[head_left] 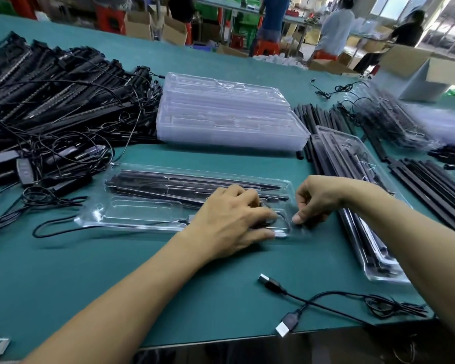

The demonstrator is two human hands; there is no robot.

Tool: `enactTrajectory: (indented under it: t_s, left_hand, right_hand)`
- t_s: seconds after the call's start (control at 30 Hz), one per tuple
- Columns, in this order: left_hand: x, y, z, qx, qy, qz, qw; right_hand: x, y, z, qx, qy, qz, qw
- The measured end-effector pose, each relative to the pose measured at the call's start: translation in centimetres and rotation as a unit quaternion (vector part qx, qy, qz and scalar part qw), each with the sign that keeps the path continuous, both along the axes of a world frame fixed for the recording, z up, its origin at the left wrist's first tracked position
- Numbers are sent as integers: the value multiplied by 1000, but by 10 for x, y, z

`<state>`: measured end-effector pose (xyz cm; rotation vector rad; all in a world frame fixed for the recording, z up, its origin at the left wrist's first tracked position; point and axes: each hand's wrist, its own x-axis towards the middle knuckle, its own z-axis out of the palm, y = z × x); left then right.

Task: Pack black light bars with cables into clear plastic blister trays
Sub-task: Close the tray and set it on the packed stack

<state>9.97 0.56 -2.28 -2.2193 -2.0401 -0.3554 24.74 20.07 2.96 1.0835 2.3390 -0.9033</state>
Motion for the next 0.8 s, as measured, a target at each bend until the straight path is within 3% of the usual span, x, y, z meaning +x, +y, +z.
enactTrajectory:
  t_s: [0.1,0.33,0.5,0.63,0.8]
  left_hand:
    - [4,-1,-4,3,27,-1,1000]
    - [1,9,-2,-32,-18,-23,999]
    - [10,5,0,0,15,-21,1000]
    - [16,3,-7,25,34,-3,999]
    - [15,11,-4,13,31,-3,999]
  right_hand:
    - [1,0,-1,-10,7,2,1000]
    - [9,-4,0,-29,53,-25,998]
    - [16,-11,-5,-54,90,-61,993]
    - [14,-7,-4,-100,81,-110,986]
    - [0,2,0,-63,-1,-93,994]
